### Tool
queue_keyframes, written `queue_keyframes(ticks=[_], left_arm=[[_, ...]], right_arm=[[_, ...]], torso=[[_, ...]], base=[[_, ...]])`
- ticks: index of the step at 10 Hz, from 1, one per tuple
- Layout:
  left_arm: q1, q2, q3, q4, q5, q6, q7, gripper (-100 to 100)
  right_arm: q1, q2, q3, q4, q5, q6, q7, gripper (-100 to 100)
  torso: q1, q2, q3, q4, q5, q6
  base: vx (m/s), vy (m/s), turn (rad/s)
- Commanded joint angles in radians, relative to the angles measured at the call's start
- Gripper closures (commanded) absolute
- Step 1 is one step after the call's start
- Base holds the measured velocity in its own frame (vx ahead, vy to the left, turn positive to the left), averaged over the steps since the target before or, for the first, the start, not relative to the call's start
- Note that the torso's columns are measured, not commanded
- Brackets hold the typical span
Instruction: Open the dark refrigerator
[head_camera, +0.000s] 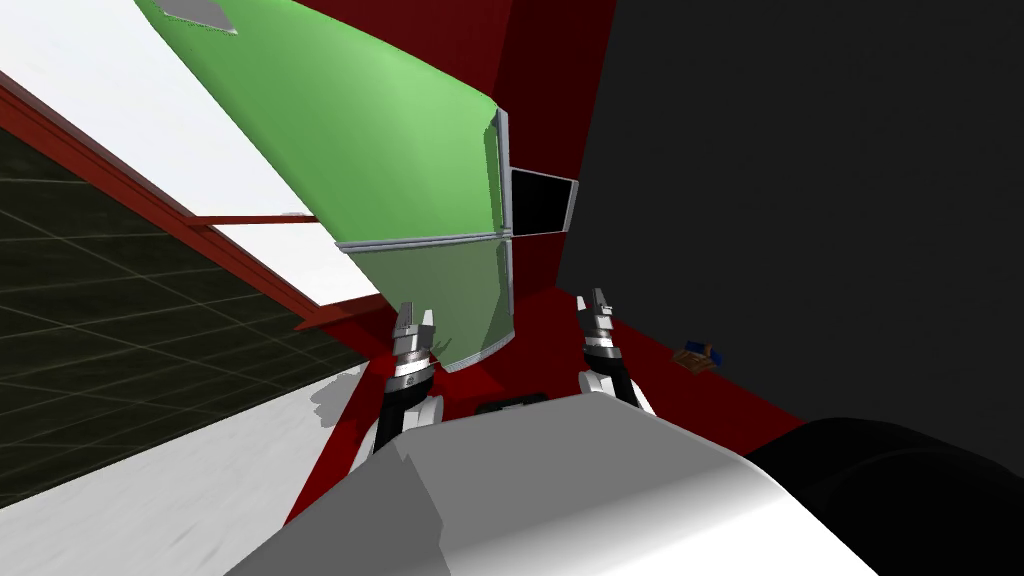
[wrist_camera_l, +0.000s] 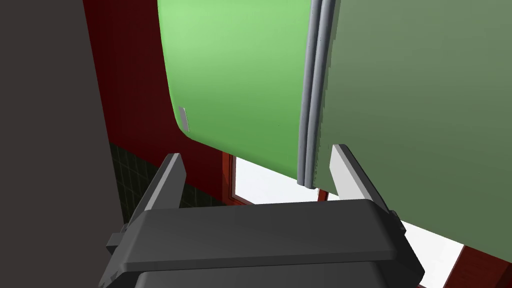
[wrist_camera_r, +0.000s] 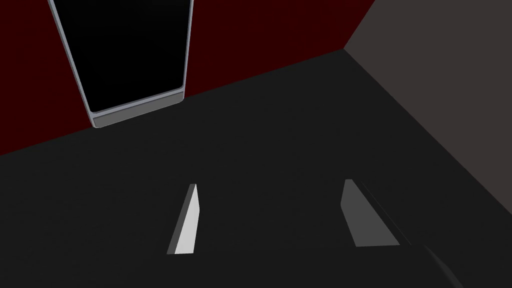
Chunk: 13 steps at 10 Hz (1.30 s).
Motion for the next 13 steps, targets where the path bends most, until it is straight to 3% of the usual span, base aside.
queue_keyframes(ticks=[1,2,3,5,8,11,12,13], left_arm=[[0.0,0.0,0.0,0.0,0.0,0.0,0.0,0],[0.0,0.0,0.0,0.0,0.0,0.0,0.0,0],[-0.012,0.047,0.007,0.004,0.003,0.013,0.002,-100],[-0.039,0.106,0.023,0.011,0.01,0.044,0.006,-100],[-0.106,0.177,0.062,0.029,0.028,0.12,0.017,-100],[-0.199,0.218,0.116,0.051,0.053,0.212,0.032,-100],[-0.199,0.218,0.116,0.051,0.053,0.224,0.032,-100],[-0.234,0.226,0.137,0.06,0.062,0.256,0.038,-100]], right_arm=[[0.0,0.0,0.0,0.0,0.0,0.0,0.0,0],[0.0,0.0,0.0,0.0,0.0,0.0,0.0,0],[0.0,0.0,0.0,0.0,0.0,0.0,0.0,0],[0.0,0.0,0.0,0.0,0.0,0.0,0.0,0],[0.0,0.0,0.0,0.0,0.0,0.0,0.0,0],[0.0,0.0,0.0,0.0,0.0,0.0,0.0,0],[0.0,0.0,0.0,0.0,0.0,0.0,0.0,0],[0.0,0.0,0.0,0.0,0.0,0.0,0.0,0]], torso=[[0.0,0.074,-0.148,0.074,0.0,0.0],[0.0,0.148,-0.295,0.148,0.0,0.0],[0.0,0.221,-0.443,0.221,0.0,0.0],[-0.002,0.263,-0.532,0.264,0.0,0.0],[-0.001,0.267,-0.537,0.268,0.0,0.0],[-0.003,0.268,-0.537,0.268,-0.001,0.0],[-0.001,0.266,-0.538,0.268,0.0,0.0],[0.003,0.268,-0.537,0.268,0.001,0.0]], base=[[0.0,0.0,0.0],[0.0,0.0,0.0],[0.016,-0.021,0.026],[0.048,-0.061,0.041],[0.08,-0.109,0.066],[0.11,-0.17,0.099],[0.108,-0.127,0.024],[0.089,-0.115,0.056]])
